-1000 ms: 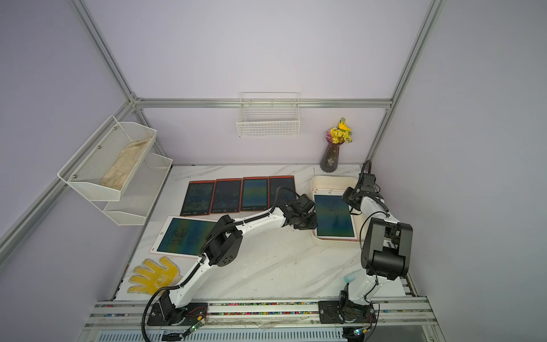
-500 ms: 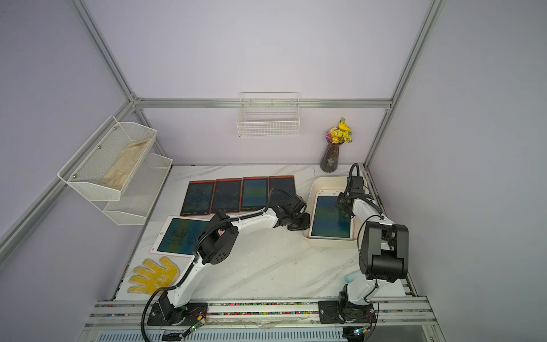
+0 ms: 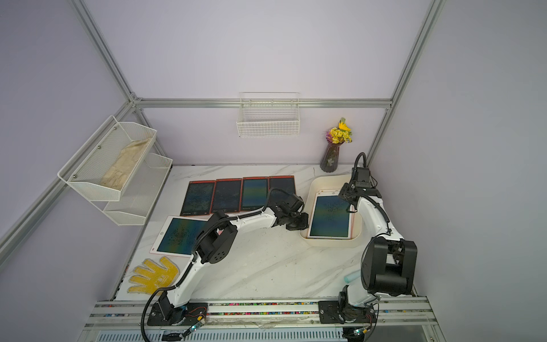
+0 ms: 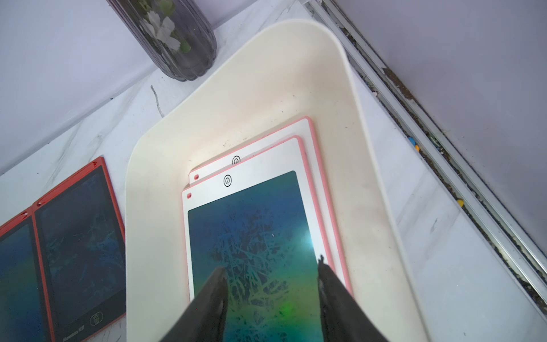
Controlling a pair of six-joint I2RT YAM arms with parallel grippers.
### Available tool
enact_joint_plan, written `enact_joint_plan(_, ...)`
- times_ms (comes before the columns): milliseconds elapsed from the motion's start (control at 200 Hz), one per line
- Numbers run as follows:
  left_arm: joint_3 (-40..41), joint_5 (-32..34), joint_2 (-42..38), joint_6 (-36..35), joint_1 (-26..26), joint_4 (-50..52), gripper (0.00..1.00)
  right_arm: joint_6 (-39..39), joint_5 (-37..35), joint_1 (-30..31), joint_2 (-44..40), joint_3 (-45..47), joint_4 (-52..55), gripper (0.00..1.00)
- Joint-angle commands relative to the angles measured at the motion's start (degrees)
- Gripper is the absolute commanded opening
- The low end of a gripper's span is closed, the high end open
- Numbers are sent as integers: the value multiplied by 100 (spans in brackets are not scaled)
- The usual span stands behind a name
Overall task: Take out the writing tablet from the storage box
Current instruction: Pick up the writing tablet from the storage box.
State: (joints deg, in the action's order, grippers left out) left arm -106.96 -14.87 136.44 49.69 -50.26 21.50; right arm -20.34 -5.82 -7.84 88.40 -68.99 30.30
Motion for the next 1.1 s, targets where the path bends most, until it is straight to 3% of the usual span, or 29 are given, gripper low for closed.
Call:
enact_joint_plan(0, 263, -127, -145, -129, 60, 39, 2, 39, -307, 45, 253, -70, 246, 51)
enact_joint_plan(750, 426, -131, -238, -109, 62, -67, 0, -80, -994, 239, 924, 28, 195, 51)
enact_joint_plan(940, 393, -170, -216, -109, 60, -84, 0, -9, -399, 239, 915, 110, 124, 51)
enact_joint_plan(1095, 335, -175, -138, -100, 60, -84, 0, 163, 898, 243, 762, 162, 98, 51)
